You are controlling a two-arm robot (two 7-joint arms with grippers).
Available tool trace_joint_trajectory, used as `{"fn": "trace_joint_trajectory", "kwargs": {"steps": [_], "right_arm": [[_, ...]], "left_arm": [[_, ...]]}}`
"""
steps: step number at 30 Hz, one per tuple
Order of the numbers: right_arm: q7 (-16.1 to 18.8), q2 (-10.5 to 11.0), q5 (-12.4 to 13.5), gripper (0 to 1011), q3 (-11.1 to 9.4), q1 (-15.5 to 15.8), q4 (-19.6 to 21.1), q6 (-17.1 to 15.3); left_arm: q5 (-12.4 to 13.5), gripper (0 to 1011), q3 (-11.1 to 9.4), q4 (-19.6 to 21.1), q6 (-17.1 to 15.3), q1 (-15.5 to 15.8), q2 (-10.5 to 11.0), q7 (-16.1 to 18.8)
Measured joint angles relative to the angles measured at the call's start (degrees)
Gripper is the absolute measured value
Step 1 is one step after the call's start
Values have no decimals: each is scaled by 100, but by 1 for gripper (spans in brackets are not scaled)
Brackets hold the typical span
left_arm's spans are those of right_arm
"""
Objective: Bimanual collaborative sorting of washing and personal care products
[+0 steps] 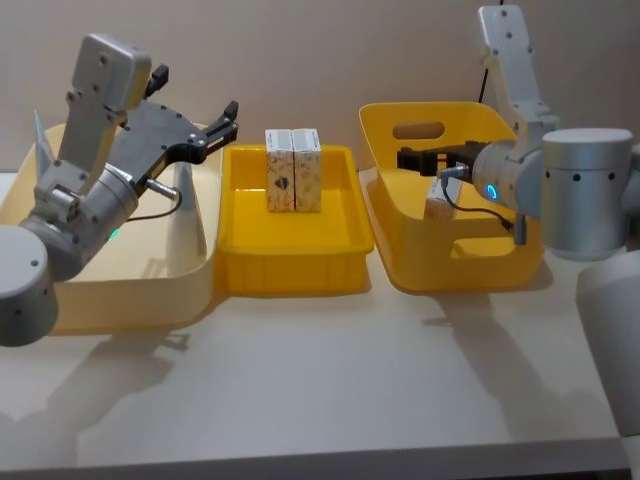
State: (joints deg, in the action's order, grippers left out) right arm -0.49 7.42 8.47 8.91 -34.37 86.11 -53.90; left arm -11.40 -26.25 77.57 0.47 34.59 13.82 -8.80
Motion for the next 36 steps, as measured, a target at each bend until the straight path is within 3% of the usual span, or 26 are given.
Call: {"fn": "trace_joint_trajectory", "kwargs": {"steps": [11, 23, 36], "right_arm": [[0, 0, -1, 1001, 0, 0, 0, 0], [-1, 0, -1, 1001, 0, 0, 0, 1], [-1, 0, -1, 1001, 0, 0, 0, 0]], "left_arm": [[-94, 1002, 48, 168, -430, 148, -26, -216], [-381, 1003, 75, 505, -1357, 211, 145, -748], [-637, 1003, 151, 799, -2070, -12, 349, -963]]}}
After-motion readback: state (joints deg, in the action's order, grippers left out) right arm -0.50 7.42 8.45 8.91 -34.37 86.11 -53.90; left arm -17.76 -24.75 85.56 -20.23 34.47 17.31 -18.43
